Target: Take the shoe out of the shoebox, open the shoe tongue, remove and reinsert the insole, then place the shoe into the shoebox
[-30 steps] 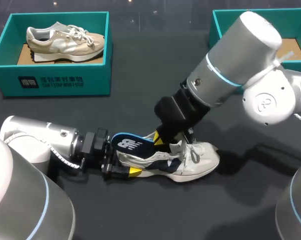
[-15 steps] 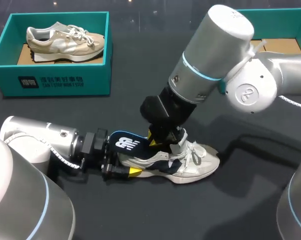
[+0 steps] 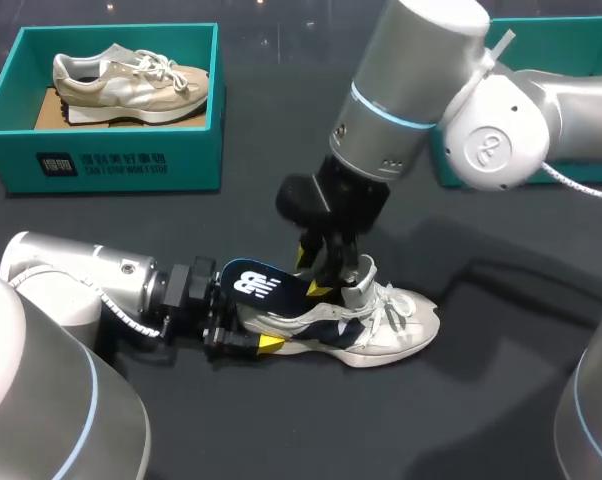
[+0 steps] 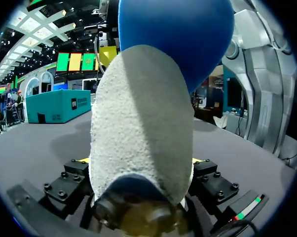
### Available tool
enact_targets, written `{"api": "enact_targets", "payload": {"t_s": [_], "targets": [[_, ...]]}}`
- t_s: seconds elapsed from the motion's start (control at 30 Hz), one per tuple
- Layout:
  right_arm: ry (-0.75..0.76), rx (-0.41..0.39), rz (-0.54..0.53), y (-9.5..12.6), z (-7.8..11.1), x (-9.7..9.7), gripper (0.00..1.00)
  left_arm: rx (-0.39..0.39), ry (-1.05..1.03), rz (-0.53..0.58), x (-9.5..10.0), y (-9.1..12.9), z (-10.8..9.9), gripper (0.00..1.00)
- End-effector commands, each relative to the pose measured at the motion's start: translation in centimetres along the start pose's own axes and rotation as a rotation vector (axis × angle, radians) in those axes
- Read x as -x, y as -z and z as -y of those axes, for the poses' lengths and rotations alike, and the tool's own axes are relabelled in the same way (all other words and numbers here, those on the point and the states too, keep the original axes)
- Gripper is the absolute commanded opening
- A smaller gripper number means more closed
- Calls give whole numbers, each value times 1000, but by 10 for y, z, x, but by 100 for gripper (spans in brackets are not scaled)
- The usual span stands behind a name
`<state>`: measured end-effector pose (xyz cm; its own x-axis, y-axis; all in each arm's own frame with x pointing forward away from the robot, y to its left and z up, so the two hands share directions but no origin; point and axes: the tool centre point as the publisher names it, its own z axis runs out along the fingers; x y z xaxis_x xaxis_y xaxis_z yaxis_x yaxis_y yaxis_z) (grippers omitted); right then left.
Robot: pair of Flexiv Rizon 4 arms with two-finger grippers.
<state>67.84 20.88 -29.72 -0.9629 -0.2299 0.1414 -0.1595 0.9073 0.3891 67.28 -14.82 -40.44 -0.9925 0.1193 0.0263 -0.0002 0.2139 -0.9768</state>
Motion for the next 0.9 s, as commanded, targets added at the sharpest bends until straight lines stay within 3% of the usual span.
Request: {"api": "enact_targets", "payload": {"t_s": [0.03,0.17,0.33,0.57,0.9], "targets": [[-33,-19,-48,-3,-5,11,55,0,0,0,0,-1,0,0],[-70,-13,-91,-8,-8,17,56,0,0,0,0,-1,0,0],[-95,0,-138,-17,-14,21,69,0,0,0,0,-1,0,0],[-148,50,-186,-25,-19,20,51,0,0,0,0,-1,0,0],[-217,101,-236,-30,-25,8,52,0,0,0,0,-1,0,0]]}}
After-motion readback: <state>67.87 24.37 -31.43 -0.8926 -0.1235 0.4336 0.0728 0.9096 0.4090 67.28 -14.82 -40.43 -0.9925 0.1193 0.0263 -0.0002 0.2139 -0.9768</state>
